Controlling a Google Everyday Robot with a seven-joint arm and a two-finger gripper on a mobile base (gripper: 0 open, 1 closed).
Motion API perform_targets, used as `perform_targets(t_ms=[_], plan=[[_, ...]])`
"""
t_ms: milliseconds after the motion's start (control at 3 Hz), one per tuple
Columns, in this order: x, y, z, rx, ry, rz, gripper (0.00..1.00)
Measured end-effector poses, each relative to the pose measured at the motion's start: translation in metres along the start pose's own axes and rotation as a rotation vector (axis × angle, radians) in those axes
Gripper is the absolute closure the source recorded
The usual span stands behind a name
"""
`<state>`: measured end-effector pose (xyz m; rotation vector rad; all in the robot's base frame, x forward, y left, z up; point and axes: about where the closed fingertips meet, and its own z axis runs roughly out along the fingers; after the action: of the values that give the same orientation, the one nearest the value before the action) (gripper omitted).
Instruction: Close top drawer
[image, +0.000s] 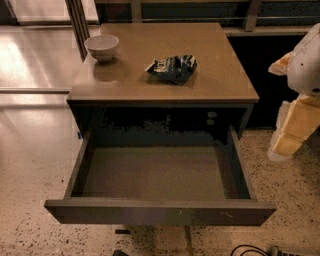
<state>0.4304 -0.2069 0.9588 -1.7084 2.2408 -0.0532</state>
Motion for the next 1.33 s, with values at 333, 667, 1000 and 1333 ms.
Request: perform_targets(t_ms=[333,667,1000,1333], plan=[[-0.002,0.025,0.034,-0.04,-0.013,0.024,0.19],[0.003,0.053,0.073,-0.086,0.002,0.062,0.42],[0.007,0.063,0.086,-0.105,0.013,0.069,0.65],[0.007,0.063,0.086,-0.105,0.013,0.069,0.89]])
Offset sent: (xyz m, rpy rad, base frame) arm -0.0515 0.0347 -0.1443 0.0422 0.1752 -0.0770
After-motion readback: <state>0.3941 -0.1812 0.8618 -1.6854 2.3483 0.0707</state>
